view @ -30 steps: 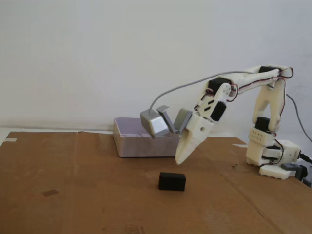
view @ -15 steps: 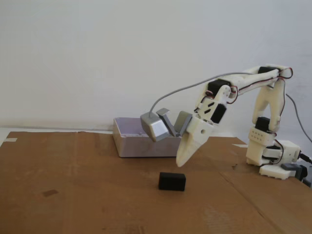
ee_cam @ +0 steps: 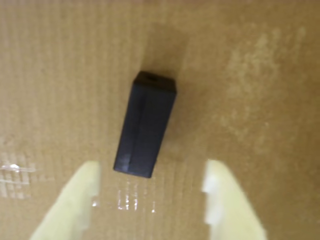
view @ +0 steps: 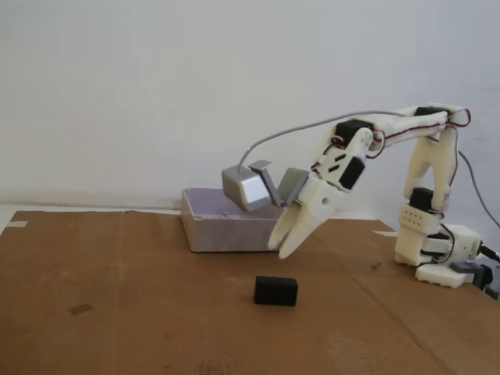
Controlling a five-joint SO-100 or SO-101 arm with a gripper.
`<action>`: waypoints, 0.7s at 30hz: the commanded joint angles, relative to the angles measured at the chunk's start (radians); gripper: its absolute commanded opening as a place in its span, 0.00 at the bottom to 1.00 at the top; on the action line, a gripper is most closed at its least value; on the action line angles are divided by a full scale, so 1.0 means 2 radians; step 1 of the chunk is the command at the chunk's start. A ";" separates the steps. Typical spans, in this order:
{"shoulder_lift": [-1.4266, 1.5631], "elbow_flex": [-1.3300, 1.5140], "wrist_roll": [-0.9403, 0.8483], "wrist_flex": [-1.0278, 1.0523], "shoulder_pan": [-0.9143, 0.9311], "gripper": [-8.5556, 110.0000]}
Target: Grasp a block and put it in the box.
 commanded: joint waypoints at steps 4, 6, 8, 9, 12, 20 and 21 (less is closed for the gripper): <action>0.015 -0.058 -0.002 -0.018 -0.017 0.39; 0.015 -0.052 0.001 -0.018 -0.019 0.40; 0.015 -0.051 0.003 -0.013 -0.028 0.40; 0.014 -0.051 0.004 -0.013 -0.030 0.40; 0.002 -0.055 0.004 -0.015 -0.032 0.40; -0.018 -0.058 0.004 -0.018 -0.044 0.40; -0.019 -0.058 0.004 -0.018 -0.044 0.40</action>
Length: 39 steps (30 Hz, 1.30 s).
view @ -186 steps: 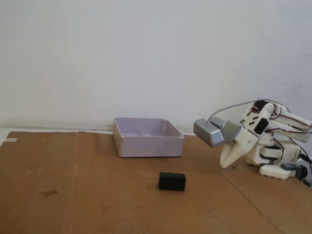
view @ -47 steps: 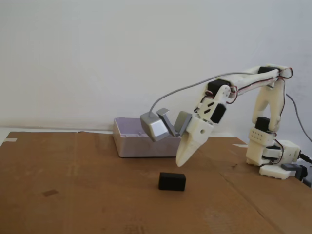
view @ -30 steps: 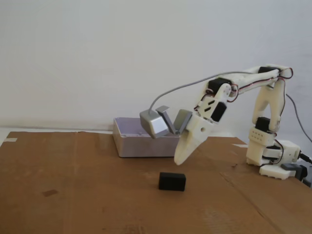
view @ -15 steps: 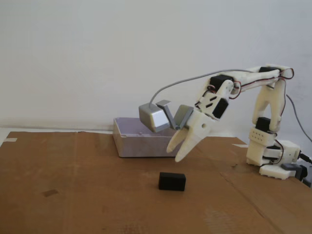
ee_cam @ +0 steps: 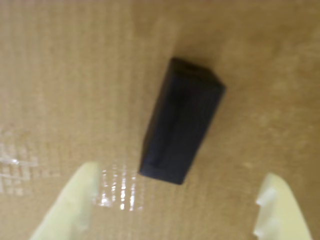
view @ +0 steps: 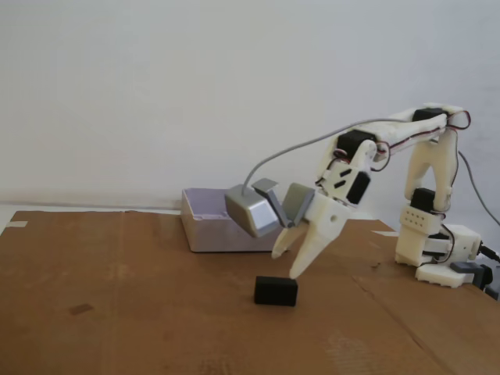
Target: Grasp a block and put it in the box.
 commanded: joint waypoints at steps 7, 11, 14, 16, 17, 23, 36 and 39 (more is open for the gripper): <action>0.003 -0.063 0.005 -0.018 -0.008 0.40; -0.015 -0.093 0.005 -0.018 -0.009 0.40; -0.028 -0.109 0.005 -0.016 -0.010 0.40; -0.034 -0.117 0.005 -0.013 -0.010 0.40; -0.036 -0.118 0.005 -0.013 -0.010 0.40; -0.046 -0.120 0.005 -0.012 -0.009 0.40; -0.069 -0.120 0.004 -0.012 -0.002 0.40; -0.074 -0.120 0.002 -0.012 -0.001 0.40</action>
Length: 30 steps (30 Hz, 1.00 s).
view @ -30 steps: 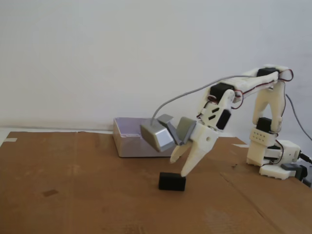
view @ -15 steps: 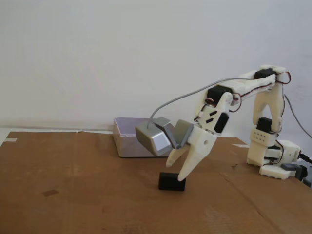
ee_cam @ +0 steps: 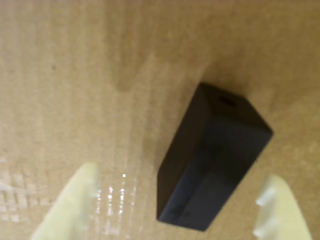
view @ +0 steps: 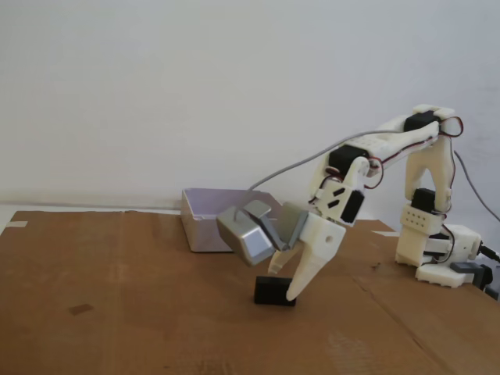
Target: Grasp a block and put it in the box.
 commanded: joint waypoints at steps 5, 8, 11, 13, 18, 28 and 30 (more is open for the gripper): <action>0.009 -0.059 -0.001 -0.016 0.021 0.40; 0.008 -0.058 -0.001 -0.017 0.025 0.40; 0.000 -0.058 -0.001 -0.018 0.033 0.40; -0.004 -0.060 -0.002 -0.018 0.038 0.40; -0.015 -0.074 -0.002 -0.018 0.038 0.40; -0.030 -0.072 -0.002 -0.018 0.038 0.39; -0.030 -0.071 -0.002 -0.018 0.038 0.39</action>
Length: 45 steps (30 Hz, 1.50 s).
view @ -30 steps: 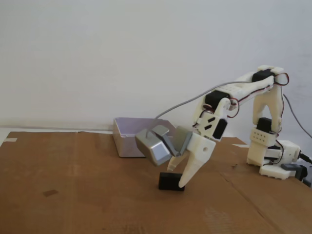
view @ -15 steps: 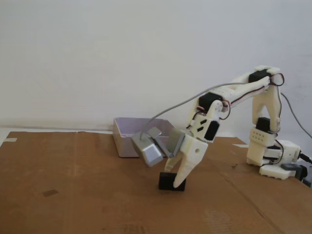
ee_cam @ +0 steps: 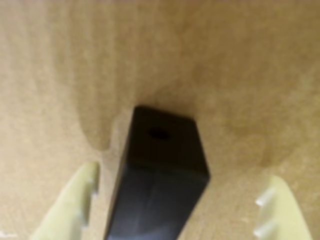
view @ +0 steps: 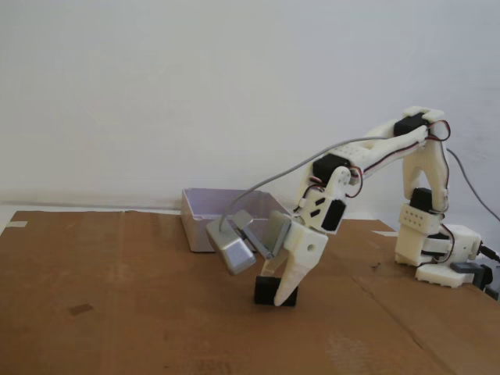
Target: Grasp a block and put it in the box.
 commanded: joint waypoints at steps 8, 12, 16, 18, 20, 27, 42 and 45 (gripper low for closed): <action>0.014 -0.048 -0.002 -0.018 0.004 0.39; 0.008 -0.052 -0.002 -0.018 0.001 0.39; 0.007 -0.047 -0.002 -0.018 -0.002 0.39; 0.007 -0.047 -0.002 -0.018 -0.002 0.39; 0.007 -0.047 -0.002 -0.018 -0.001 0.39; 0.007 -0.046 -0.002 -0.018 0.002 0.38; 0.007 -0.044 -0.002 -0.011 0.003 0.10; 0.007 -0.044 -0.002 -0.011 0.003 0.07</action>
